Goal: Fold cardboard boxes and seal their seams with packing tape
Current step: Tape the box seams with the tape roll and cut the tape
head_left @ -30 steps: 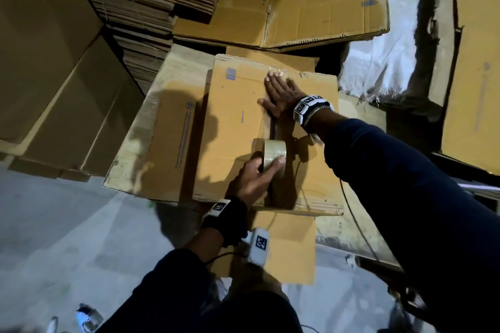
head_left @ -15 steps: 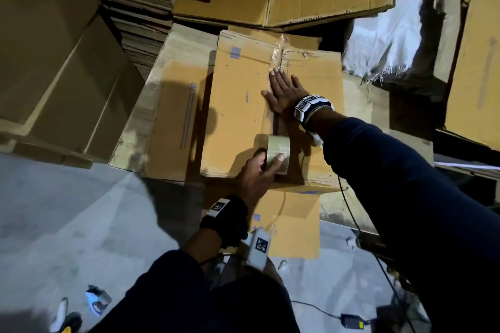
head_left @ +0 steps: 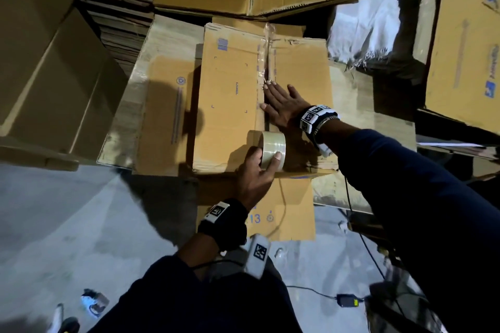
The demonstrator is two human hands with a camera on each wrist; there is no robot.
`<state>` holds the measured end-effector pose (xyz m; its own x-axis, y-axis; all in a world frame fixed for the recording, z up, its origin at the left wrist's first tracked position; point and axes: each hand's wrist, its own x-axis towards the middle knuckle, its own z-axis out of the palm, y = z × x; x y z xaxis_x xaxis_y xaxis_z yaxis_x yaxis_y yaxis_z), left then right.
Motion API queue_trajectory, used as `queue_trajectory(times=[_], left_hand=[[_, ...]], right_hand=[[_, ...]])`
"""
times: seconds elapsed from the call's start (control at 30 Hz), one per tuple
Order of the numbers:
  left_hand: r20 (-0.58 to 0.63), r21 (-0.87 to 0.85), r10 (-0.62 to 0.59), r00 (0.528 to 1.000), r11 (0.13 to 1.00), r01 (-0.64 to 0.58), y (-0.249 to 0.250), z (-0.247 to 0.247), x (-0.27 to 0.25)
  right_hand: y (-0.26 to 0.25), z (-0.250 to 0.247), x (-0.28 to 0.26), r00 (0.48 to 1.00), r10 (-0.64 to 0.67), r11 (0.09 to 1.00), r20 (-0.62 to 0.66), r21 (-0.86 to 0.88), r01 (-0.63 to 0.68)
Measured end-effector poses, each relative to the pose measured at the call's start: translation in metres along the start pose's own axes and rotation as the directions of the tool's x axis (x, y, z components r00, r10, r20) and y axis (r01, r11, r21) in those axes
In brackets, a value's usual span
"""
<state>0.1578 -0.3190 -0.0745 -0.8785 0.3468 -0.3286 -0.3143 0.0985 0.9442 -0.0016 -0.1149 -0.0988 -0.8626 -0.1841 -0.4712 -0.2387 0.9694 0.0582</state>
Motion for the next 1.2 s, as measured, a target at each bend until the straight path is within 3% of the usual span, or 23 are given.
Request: queue_trajectory(times=[0.1, 0.3, 0.37, 0.47, 0.6, 0.73, 0.9, 1.2], left_hand=[[0.003, -0.004, -0.055, 0.998, 0.998, 0.055, 0.006, -0.005, -0.008], [0.057, -0.141, -0.069, 0.996, 0.987, 0.077, 0.006, -0.007, 0.009], [0.055, -0.151, -0.091, 0.994, 0.984, 0.099, 0.005, -0.005, 0.009], [0.049, -0.184, -0.108, 0.993, 0.976, 0.115, 0.006, 0.002, 0.007], [-0.067, -0.247, -0.137, 0.988, 0.962, 0.116, 0.014, 0.019, -0.001], [-0.012, -0.283, -0.131, 0.991, 0.951, 0.123, 0.007, 0.025, -0.012], [-0.035, -0.243, -0.131, 0.991, 0.963, 0.119, 0.013, 0.011, -0.018], [-0.026, -0.360, -0.212, 0.977, 0.914, 0.189, 0.015, 0.011, -0.057]], right_hand=[[0.001, 0.000, 0.002, 1.000, 0.005, 0.999, 0.010, 0.040, -0.005], [-0.002, -0.015, -0.013, 0.994, 0.003, 0.935, -0.111, 0.353, 0.037], [-0.012, -0.021, -0.017, 0.994, -0.012, 0.923, -0.112, 0.380, 0.054], [-0.022, -0.014, -0.013, 0.998, -0.038, 0.964, -0.044, 0.261, 0.048], [-0.016, 0.010, -0.006, 1.000, -0.026, 0.992, -0.012, 0.123, 0.027], [-0.020, 0.018, -0.003, 0.999, 0.007, 0.997, -0.048, 0.076, -0.004], [-0.017, 0.020, -0.005, 0.996, -0.014, 1.000, -0.091, 0.012, 0.015], [-0.018, 0.022, -0.003, 0.995, -0.008, 1.000, -0.095, 0.005, 0.009]])
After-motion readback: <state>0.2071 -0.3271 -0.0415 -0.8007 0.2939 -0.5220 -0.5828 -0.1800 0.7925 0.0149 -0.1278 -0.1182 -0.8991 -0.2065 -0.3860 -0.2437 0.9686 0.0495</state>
